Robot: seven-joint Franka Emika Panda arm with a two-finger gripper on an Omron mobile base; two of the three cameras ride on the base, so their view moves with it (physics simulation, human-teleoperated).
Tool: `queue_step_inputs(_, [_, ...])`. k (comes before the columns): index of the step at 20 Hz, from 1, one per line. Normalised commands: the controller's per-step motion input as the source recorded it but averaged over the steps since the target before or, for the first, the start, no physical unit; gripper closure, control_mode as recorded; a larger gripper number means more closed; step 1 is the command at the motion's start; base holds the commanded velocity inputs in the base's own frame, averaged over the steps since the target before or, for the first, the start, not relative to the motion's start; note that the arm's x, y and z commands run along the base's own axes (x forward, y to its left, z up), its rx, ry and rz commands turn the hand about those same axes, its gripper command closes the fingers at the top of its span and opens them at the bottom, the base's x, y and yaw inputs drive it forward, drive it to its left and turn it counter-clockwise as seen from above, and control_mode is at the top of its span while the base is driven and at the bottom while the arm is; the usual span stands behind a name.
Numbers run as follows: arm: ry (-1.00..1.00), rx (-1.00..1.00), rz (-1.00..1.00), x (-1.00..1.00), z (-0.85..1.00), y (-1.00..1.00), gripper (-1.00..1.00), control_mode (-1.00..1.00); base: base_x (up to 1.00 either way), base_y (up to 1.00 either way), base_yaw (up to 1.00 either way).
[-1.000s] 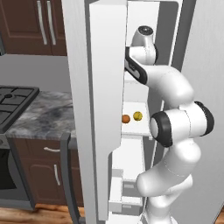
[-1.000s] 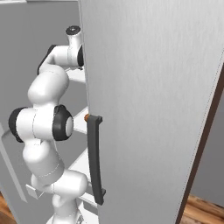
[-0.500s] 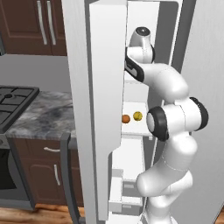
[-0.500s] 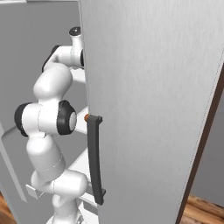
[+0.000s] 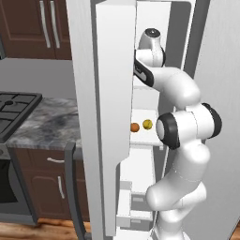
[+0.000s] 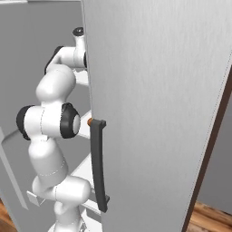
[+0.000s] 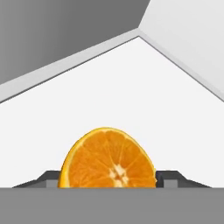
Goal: Take the shrimp and orange from the highest rack and move them to the second highest rack where the tangerine and lemon are located, to maximize freezer space. Close the freezer door after rearranging.
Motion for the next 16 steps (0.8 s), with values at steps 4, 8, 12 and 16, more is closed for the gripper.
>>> queue_step_inputs(4, [0.00,0.00,0.01,0.00,-0.29,-0.09,1.00,-1.00,0.00,0.00,0.00])
queue_step_inputs(8, [-0.01,0.00,0.02,-0.15,-0.23,-0.03,1.00,-1.00,0.00,0.00,0.00])
queue_step_inputs(12, [-0.20,0.00,0.00,-0.51,-0.18,0.00,1.00,-1.00,0.00,0.00,0.00])
queue_step_inputs(16, [-0.29,0.00,0.00,-0.66,-0.21,0.01,1.00,-1.00,0.00,0.00,0.00])
